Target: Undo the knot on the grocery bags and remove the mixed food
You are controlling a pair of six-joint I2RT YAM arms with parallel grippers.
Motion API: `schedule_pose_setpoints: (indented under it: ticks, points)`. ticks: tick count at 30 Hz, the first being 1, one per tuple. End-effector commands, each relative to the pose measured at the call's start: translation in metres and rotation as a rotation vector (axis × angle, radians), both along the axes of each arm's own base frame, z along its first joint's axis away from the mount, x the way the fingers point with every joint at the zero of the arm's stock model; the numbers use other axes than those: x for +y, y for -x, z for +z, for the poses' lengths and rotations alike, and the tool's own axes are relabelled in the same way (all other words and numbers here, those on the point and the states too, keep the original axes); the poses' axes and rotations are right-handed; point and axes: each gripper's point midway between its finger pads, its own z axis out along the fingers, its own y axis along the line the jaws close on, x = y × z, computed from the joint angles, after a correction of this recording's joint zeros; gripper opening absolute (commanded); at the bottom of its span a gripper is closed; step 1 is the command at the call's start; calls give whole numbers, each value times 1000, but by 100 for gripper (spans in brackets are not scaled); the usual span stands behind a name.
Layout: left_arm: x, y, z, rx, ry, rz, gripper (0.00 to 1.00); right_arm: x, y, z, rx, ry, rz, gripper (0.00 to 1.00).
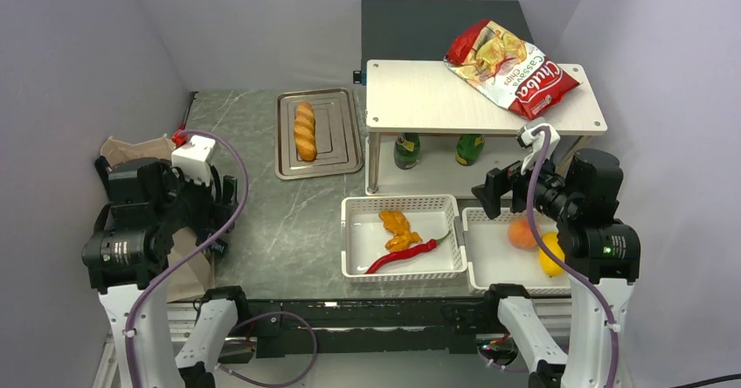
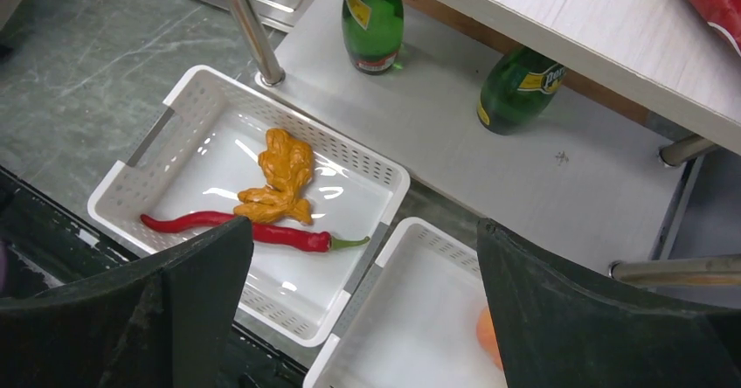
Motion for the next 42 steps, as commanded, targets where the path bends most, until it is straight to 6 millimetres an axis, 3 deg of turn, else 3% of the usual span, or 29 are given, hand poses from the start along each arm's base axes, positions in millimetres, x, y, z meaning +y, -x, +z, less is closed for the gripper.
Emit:
schedule_pose_setpoints:
  ticks: [1,5,9,14,20,28,31,36,42]
  points:
    - [16,-5,16,-16,-33,91,99,7,0,15,-9,-17,40,100]
    - [28,-8,45,-59,-79,143,99,13,-4,20,7,-42,74,100]
    - [63,-15,68,-123,-172,317,99,13,-11,22,15,-38,79,100]
    - [106,-22,72,-87,-257,527,99,11,-17,20,30,-20,82,100]
    - [134,-27,55,18,-240,631,95,11,-22,19,42,-10,93,100]
    - [167,-27,30,101,-189,660,81,9,-21,15,59,11,103,100]
    - [168,-29,13,142,-178,611,77,9,-20,14,61,18,110,100]
    - [149,-34,-23,198,-114,472,72,9,-23,15,67,29,120,100]
    - [155,-40,-63,270,-92,462,70,7,-26,21,56,38,116,100]
